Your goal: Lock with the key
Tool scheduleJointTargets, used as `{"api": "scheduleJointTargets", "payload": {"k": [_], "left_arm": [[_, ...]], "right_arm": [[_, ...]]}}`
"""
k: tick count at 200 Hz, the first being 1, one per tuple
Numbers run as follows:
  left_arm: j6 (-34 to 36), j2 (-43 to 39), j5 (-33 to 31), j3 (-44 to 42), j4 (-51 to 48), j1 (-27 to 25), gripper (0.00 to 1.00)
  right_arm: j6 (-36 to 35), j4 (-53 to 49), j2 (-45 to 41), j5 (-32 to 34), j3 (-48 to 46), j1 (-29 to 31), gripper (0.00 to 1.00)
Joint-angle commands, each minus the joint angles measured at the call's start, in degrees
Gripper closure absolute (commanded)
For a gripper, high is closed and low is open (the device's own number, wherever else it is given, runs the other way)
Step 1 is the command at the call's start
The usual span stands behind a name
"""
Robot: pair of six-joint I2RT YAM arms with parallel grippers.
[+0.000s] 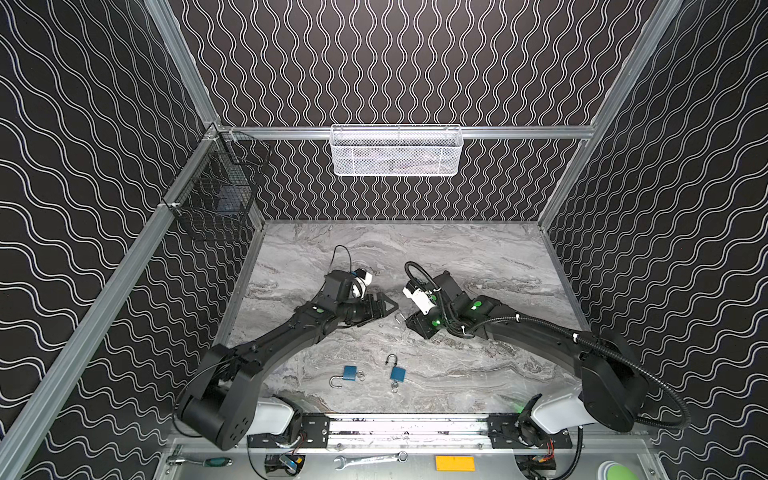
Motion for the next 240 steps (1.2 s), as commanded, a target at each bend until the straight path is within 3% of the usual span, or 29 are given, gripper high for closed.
{"api": "scheduleJointTargets", "payload": {"k": [1,98,240], "left_arm": [[-2.03,1.89,1.53,1.03,6.42,-1.15,0.19],[-2.50,2.50,1.13,1.81,7.59,-2.93,0.53],[-3.26,1.36,1.00,1.14,7.38,-3.58,0.66]], "right_arm": [[0.34,0.33,-0.98,-0.78,0.40,-0.30,0.90],[1.28,1.60,-2.46,-2.07,-0.33,-2.06,0.89],[1.57,2.39,-2.62,-2.22,0.45,-2.03,0.89]]}}
